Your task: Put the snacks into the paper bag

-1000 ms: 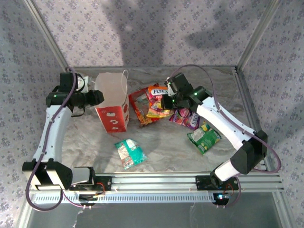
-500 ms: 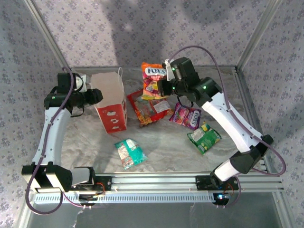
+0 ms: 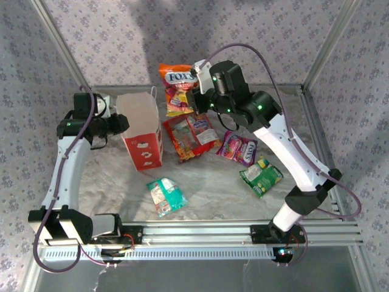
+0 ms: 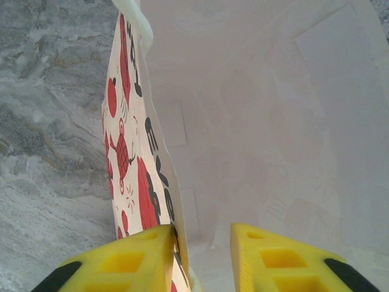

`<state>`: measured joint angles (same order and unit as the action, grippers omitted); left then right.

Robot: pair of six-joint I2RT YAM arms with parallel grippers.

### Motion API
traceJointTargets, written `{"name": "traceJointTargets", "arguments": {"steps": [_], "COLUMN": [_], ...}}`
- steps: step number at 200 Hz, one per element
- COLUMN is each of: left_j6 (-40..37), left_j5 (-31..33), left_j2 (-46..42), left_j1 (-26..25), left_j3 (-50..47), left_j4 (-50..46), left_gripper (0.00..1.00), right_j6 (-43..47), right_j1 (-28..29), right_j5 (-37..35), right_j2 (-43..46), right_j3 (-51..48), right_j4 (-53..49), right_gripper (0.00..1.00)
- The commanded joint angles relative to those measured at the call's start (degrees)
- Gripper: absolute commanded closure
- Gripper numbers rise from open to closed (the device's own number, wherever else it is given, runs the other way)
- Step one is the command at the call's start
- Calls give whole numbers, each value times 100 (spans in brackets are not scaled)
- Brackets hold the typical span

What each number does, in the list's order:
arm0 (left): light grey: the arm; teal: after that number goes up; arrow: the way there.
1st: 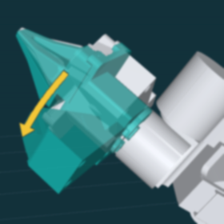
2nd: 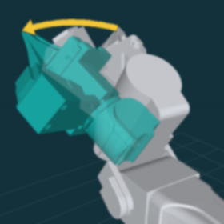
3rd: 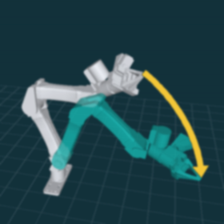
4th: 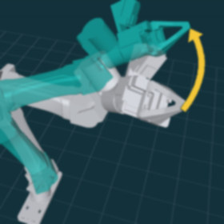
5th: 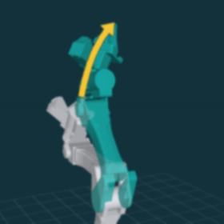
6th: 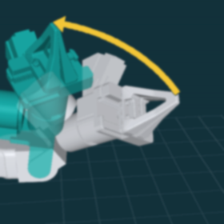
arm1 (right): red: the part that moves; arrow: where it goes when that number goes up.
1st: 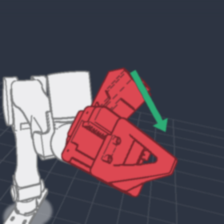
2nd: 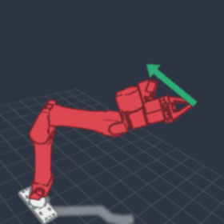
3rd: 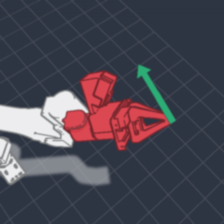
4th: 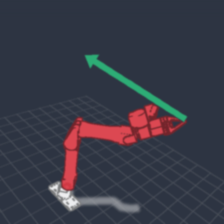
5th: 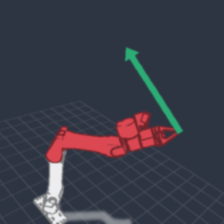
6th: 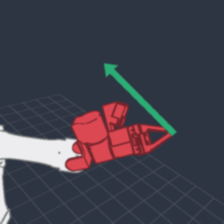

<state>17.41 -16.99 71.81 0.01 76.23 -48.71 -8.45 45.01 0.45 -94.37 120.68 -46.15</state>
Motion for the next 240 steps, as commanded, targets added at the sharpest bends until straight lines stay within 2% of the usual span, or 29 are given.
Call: {"name": "traceJointTargets", "arguments": {"steps": [1, 36, 91, 136, 213, 240], "left_j6": [-45, -122, -312, -282, -334, -361], "left_j5": [-126, -363, -1072, -1147, -1096, -1069], "left_j2": [56, 158, 166, 271, 201, 193], "left_j1": [47, 46, 50, 51, 48, 47], "left_j3": [-56, 6, -153, -219, -283, -278], "left_j4": [169, 142, 429, 484, 415, 386], "left_gripper": [72, 80, 80, 80, 80, 80], "right_j6": [328, 405, 402, 351, -4, -101], "right_j1": [135, 327, 568, 716, 652, 648], "right_j5": [85, 174, 342, 439, 430, 71], "right_j2": [-202, -604, -1050, -1237, -1845, -2128], "right_j3": [486, 884, 1338, 1563, 1707, 1969], "right_j4": [128, 239, 495, 658, 1040, 981], "right_gripper": [100, 100, 100, 100, 100, 100]}}
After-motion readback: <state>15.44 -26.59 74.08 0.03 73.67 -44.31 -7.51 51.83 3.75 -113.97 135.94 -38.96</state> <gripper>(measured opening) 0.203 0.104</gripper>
